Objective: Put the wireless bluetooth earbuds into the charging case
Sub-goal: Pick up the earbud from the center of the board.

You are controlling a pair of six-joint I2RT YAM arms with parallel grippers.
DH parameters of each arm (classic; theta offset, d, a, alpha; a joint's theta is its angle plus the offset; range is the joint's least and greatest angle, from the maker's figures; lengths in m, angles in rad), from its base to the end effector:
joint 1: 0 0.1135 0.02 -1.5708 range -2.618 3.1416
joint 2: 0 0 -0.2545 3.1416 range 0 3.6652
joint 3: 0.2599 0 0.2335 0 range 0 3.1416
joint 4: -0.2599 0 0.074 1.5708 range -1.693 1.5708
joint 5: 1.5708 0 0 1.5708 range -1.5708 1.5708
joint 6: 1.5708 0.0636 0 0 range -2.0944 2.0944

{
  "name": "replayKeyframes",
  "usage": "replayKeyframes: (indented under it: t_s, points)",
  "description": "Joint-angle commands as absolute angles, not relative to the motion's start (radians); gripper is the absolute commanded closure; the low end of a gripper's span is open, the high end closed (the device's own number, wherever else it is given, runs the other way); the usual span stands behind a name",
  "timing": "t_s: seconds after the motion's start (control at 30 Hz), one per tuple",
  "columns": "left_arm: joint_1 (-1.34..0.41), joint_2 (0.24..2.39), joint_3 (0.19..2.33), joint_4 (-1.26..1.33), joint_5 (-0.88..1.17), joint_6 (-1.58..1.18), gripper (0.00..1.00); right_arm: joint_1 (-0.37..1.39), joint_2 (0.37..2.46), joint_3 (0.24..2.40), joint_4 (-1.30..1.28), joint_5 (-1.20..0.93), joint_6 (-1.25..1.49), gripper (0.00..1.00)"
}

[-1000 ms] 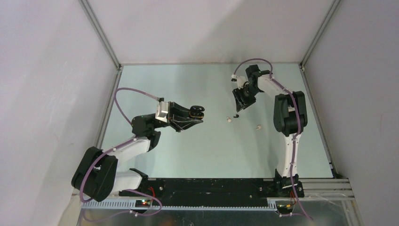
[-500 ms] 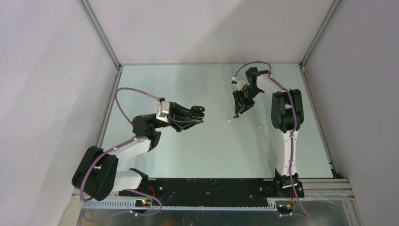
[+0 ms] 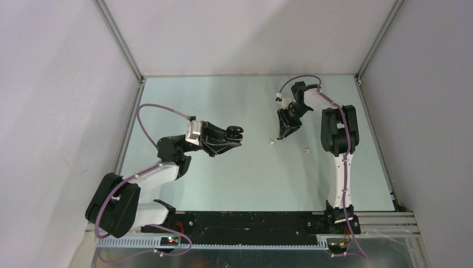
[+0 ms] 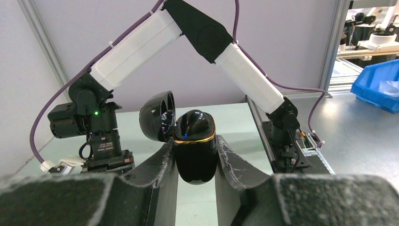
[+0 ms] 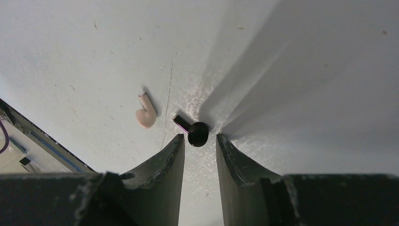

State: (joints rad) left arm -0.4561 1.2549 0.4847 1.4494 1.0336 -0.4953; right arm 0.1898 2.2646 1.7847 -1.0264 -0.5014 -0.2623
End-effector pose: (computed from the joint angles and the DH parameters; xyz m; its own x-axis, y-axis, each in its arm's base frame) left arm 0.1803 -0.1493 0.3083 0.1038 -0.3218 -0.9411 0.9944 0.0136 0.1050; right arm 0.4057 0.1091 0.1287 -0.8957 -0.4036 -0.1866 -0.4433 0.7773 0.4465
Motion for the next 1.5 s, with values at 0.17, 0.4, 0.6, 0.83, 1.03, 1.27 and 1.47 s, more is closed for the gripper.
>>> replayKeyframes:
  t_s: [0.17, 0.4, 0.6, 0.83, 1.03, 1.27, 1.47]
  points:
    - [-0.463, 1.25, 0.503, 1.481, 1.049, -0.46, 1.0, 0.204, 2.274, 1.821, -1.018, -0.483, -0.246, 0.71]
    - [-0.463, 1.249, 0.5, 1.475, 1.052, -0.453, 1.0, 0.206, 2.28, 1.823, -1.013, -0.496, -0.252, 0.8]
    - [-0.464, 1.25, 0.5, 1.465, 1.052, -0.446, 1.0, 0.197, 2.184, 1.786, -0.987, -0.526, -0.298, 0.82]
    - [-0.465, 1.26, 0.501, 1.442, 1.03, -0.447, 1.0, 0.208, 1.841, 1.602, -0.836, -0.464, -0.447, 0.82]
    - [-0.466, 1.266, 0.507, 1.406, 1.007, -0.443, 1.0, 0.282, 1.509, 1.418, -0.633, -0.298, -0.584, 0.81]
    - [-0.466, 1.278, 0.514, 1.348, 0.964, -0.439, 1.0, 0.496, 1.252, 1.387, -0.571, -0.136, -0.732, 0.78]
    - [-0.468, 1.269, 0.529, 1.256, 0.964, -0.411, 1.0, 0.743, 1.146, 1.387, -0.567, 0.046, -0.855, 0.76]
